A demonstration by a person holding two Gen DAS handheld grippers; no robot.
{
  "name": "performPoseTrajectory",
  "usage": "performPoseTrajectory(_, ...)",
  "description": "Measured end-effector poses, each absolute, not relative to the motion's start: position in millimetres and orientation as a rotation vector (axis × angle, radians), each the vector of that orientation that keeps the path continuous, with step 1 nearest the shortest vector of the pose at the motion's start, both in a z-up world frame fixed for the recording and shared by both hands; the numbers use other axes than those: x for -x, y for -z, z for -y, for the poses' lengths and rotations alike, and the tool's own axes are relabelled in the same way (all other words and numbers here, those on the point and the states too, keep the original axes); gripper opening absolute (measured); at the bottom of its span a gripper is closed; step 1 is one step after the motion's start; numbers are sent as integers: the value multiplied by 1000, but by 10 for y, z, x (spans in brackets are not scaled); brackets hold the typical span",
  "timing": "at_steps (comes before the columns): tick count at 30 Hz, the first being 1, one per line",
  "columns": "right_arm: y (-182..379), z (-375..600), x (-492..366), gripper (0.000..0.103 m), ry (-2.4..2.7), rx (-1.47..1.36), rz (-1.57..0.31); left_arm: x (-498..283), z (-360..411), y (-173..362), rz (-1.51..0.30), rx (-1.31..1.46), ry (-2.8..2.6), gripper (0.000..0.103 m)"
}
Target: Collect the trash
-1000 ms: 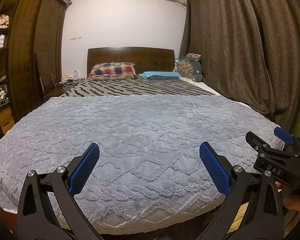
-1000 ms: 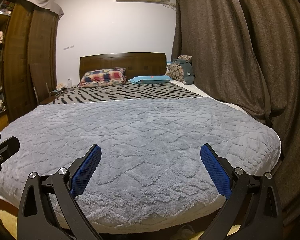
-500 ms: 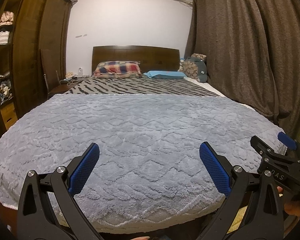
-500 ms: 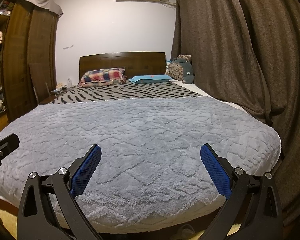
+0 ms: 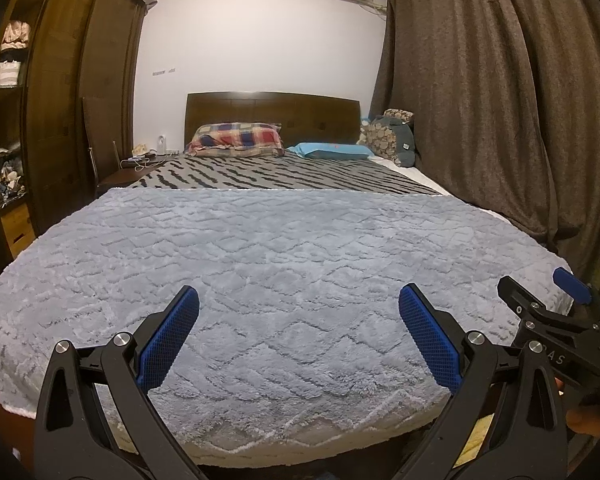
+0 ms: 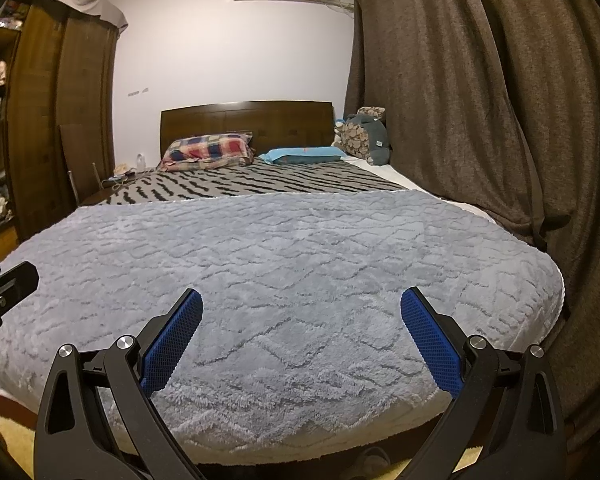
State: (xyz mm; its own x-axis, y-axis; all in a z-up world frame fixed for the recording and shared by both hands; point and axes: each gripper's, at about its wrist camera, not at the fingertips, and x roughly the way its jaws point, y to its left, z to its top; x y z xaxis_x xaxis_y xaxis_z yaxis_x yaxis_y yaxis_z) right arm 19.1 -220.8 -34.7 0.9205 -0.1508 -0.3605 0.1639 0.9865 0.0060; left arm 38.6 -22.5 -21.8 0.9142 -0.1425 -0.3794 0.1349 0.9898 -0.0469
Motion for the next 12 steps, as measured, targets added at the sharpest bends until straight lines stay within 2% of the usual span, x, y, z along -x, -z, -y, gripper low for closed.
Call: performPoseTrajectory(12,325,2253,-216,100,167,-30,-356,-430,233,198,-395,15,134,95)
